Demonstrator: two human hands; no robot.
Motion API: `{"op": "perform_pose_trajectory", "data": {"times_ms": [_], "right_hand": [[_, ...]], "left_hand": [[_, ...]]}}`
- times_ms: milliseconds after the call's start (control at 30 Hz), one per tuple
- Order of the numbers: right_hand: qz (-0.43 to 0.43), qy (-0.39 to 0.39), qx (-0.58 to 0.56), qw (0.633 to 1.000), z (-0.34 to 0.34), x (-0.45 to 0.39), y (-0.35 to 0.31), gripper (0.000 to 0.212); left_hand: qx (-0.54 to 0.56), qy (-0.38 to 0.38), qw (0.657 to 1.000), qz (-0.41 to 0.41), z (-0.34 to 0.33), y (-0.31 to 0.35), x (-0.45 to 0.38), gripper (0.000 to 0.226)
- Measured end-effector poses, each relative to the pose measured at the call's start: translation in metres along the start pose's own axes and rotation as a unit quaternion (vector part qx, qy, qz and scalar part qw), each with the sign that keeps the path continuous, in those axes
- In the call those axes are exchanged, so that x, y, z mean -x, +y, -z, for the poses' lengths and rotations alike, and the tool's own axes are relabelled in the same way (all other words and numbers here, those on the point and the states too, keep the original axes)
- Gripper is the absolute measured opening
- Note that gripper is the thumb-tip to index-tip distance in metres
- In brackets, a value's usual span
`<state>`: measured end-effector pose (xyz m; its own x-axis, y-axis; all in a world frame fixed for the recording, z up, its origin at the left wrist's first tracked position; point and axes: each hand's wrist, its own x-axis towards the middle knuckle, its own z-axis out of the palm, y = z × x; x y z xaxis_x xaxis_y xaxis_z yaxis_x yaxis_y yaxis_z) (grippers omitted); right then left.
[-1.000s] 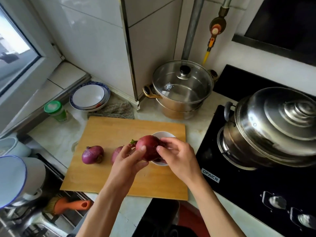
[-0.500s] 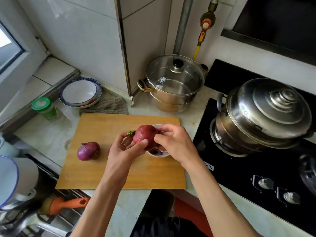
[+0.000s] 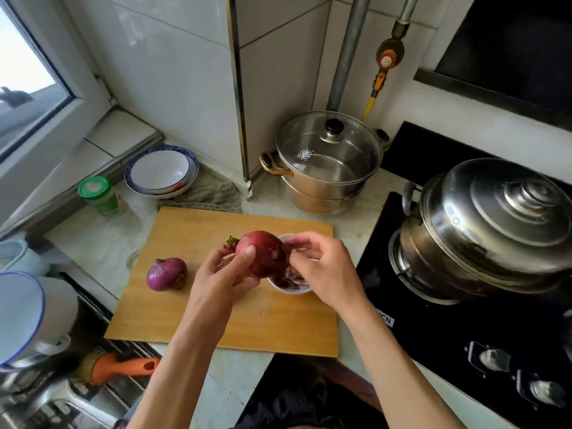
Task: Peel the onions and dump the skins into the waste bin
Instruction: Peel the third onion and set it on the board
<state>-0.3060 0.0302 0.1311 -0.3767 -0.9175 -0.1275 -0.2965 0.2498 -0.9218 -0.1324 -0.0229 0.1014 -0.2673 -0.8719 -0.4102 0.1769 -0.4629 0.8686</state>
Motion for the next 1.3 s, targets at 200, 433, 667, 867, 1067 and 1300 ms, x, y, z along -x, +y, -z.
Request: {"op": "perform_pose_trajectory", "data": {"times_ms": [200,433,667,867,1067,1300], "right_hand": [[0.218,-0.024,0.050,0.974,0.007,-0.007,0.005,0.031],[0.309,-0.024,0.078,0.948,0.014,-0.032,0.020,0.030],[0.322,-0.001,0.083,0.943,0.016,-0.038,0.028,0.029],[0.299,-0.010,0.053,0.953,0.011,-0.033,0.038,0.043],[0.305,0.008,0.061,0.950,0.011,-0.032,0.047,0.034],[0.307,0.019,0.056,0.950,0.011,-0.028,0.053,0.027]], "left_hand": [[-0.007,0.030,0.999,0.012,-0.013,0.006,-0.002,0.054],[0.019,0.037,0.999,0.018,-0.033,0.005,-0.010,0.053],[0.016,0.048,0.998,0.037,-0.043,0.005,-0.012,0.055],[-0.009,0.049,0.997,0.056,-0.037,0.004,-0.011,0.057],[-0.023,0.037,0.997,0.065,-0.040,0.002,-0.012,0.051],[-0.020,0.031,0.995,0.091,-0.044,-0.001,-0.013,0.054]]}}
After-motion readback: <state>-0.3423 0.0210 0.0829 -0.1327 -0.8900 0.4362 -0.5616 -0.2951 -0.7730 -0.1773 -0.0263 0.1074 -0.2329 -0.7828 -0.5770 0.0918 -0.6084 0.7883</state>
